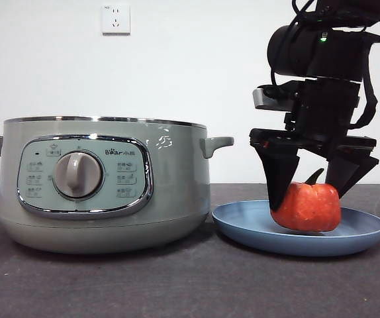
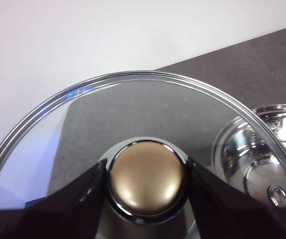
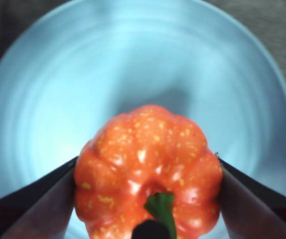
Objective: Take the pumpkin out from the steamer,put the pumpkin in the blue plate,close the lid
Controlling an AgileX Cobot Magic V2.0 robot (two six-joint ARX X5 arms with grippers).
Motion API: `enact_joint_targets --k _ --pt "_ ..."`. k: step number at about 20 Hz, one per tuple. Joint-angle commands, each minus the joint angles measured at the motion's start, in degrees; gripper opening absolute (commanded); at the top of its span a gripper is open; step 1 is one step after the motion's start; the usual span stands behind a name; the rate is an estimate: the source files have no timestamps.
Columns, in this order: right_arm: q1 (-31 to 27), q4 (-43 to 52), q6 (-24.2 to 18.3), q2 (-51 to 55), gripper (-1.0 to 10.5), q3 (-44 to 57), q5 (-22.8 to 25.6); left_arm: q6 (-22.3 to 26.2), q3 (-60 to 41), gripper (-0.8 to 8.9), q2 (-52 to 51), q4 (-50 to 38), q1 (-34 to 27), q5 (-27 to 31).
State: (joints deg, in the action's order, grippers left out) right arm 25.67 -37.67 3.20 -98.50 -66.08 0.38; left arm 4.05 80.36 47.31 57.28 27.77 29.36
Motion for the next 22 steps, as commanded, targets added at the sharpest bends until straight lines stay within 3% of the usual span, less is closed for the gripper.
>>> enact_joint_targets --k 1,3,9,16,22 --pt "0.2 0.0 -0.3 -0.9 1.0 0.5 -0.3 0.2 0.9 -0.13 -0.5 -2.8 0.0 0.2" --pt "0.2 -0.2 -0.3 -1.0 2.9 0.5 -0.3 0.2 0.9 -0.13 -0.5 -2.9 0.0 0.2" --pt "0.2 -0.3 -0.3 -1.0 4.9 0.5 -0.3 0.2 0.9 -0.13 -0.5 -2.8 0.0 0.1" --pt "0.2 -0.3 -0.1 -0.1 5.1 0.5 -0.3 0.1 0.9 -0.13 0.4 -3.0 0.0 -3.0" --pt "0.2 -1.7 0.0 11.1 5.0 0.5 -0.3 0.0 0.9 -0.13 6.7 -5.3 0.0 -12.7"
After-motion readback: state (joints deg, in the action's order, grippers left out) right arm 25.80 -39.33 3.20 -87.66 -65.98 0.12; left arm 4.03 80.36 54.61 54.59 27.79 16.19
